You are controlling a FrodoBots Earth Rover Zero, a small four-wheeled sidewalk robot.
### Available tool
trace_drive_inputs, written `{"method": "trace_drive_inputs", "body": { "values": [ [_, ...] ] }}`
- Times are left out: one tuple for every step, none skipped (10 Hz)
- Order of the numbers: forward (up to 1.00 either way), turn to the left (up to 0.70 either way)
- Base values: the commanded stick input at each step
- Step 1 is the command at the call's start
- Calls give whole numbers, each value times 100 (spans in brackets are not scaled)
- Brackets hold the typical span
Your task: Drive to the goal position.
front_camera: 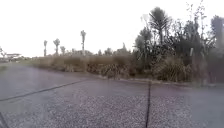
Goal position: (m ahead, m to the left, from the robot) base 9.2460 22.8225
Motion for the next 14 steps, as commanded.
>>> {"method": "trace_drive_inputs", "body": {
  "values": [
    [0,0],
    [0,0],
    [0,0],
    [0,0],
    [0,-12],
    [0,-30],
    [0,-45],
    [0,-45],
    [0,-45],
    [0,-45],
    [0,-45],
    [0,-45],
    [0,-45],
    [0,-45]
  ]
}}
